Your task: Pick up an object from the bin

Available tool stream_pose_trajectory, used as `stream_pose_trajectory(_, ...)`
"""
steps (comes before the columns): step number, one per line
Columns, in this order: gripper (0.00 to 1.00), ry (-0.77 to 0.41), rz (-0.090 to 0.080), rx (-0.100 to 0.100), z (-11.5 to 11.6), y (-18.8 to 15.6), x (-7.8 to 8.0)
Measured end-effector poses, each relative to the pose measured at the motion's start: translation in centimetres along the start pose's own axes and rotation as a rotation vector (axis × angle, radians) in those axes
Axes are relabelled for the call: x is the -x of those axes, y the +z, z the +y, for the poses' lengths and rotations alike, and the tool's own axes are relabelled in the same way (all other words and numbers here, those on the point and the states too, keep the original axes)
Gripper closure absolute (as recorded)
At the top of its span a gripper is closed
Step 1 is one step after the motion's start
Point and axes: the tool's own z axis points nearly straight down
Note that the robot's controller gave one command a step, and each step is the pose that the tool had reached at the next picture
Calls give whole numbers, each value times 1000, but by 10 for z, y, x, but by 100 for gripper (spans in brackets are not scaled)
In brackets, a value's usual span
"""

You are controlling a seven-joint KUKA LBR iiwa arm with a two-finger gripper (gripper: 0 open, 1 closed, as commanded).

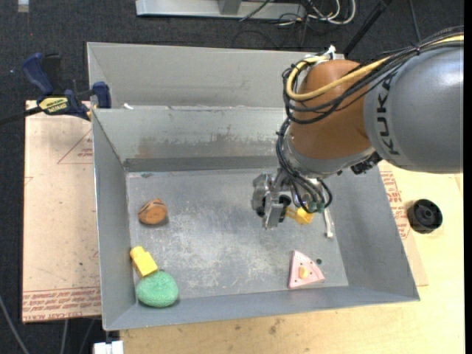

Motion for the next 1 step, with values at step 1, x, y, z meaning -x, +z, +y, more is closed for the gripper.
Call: stream_pose_trajectory(1,100,-9,6,0,-9,-44,8)
